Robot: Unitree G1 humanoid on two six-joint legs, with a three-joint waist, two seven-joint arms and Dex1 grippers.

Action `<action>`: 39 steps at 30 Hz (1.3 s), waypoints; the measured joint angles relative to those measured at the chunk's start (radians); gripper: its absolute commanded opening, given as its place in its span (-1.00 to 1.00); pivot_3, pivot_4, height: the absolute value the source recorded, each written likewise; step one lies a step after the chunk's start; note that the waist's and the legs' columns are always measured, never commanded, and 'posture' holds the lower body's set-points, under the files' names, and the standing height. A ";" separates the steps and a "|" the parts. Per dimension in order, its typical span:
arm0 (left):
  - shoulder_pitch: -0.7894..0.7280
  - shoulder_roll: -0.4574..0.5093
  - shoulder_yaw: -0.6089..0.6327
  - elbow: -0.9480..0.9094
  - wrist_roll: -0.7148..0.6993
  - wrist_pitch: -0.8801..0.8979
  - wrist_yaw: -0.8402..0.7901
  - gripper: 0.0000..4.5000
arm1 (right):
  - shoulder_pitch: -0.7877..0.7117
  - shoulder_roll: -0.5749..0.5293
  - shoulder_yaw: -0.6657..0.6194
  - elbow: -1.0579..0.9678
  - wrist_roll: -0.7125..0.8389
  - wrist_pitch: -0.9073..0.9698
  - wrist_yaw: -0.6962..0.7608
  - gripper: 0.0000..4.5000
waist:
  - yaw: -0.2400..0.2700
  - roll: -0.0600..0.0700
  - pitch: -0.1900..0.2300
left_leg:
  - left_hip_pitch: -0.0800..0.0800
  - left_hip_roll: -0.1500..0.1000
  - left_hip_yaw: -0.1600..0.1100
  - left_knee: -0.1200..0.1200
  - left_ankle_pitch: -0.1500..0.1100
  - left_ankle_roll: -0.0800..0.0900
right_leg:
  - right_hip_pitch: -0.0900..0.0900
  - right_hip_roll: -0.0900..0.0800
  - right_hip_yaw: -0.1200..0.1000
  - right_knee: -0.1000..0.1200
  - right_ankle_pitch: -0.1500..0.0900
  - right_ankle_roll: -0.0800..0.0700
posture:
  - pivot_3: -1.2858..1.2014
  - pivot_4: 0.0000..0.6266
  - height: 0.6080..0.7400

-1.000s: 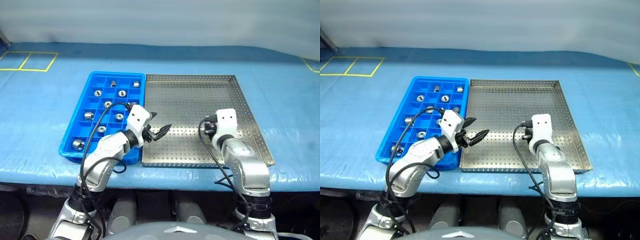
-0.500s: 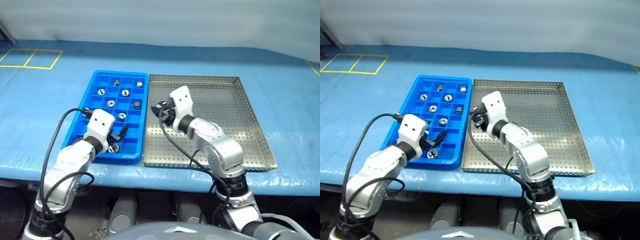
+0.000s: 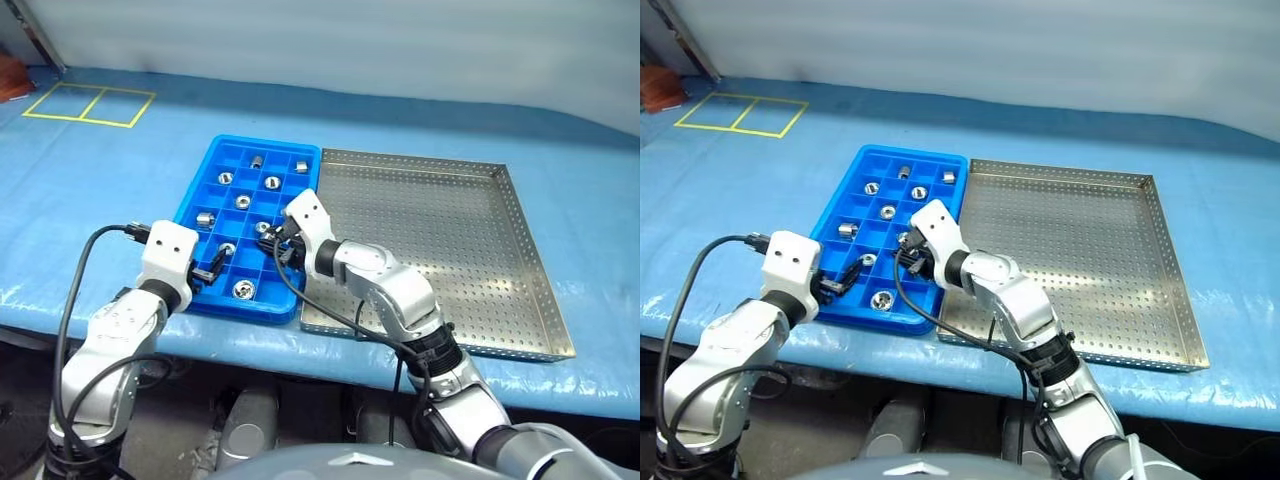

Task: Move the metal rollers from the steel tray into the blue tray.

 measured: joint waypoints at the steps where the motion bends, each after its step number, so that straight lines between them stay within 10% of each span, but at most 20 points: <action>1: -0.002 0.000 0.000 0.000 0.000 0.000 -0.001 0.64 | 0.000 -0.006 0.000 0.000 -0.005 0.000 -0.002 0.18 | 0.000 0.000 0.000 | 0.000 0.000 0.000 0.000 0.000 0.000 | 0.000 0.000 0.000 0.000 0.000 0.000 | 0.30 -0.52 1.00; 3: -0.014 0.000 -0.002 0.002 -0.001 -0.002 -0.003 0.64 | 0.001 -0.013 -0.001 -0.002 -0.015 -0.004 -0.013 0.44 | 0.000 0.000 0.000 | 0.000 0.000 0.000 0.000 0.000 0.000 | 0.000 0.000 0.000 0.000 0.000 0.000 | 0.29 -0.52 1.00; 22: -0.224 -0.199 -0.197 0.280 -0.051 -0.298 -0.134 0.64 | 0.192 -0.286 -0.299 -0.125 -0.081 -0.159 -0.098 0.44 | -0.015 0.000 0.000 | -0.002 -0.001 0.002 -0.001 0.000 0.000 | 0.001 -0.002 0.000 -0.006 0.001 0.001 | 0.19 -0.52 1.00; 28: -0.280 -0.212 -0.241 0.369 -0.061 -0.354 -0.215 0.81 | 0.326 -0.395 -0.347 -0.162 -0.032 -0.132 0.004 1.00 | -0.052 0.000 0.000 | -0.002 -0.001 0.002 -0.001 -0.001 0.001 | 0.002 -0.001 0.001 -0.008 0.001 0.002 | 0.15 -0.52 1.00; 39: -0.279 -0.169 -0.281 0.387 -0.083 -0.345 -0.313 0.97 | 0.401 -0.423 -0.400 -0.311 0.100 -0.143 0.108 1.00 | -0.085 0.000 0.000 | -0.002 -0.001 0.002 0.006 -0.001 0.001 | 0.004 -0.001 0.002 -0.006 0.003 0.005 | 0.14 -0.52 1.00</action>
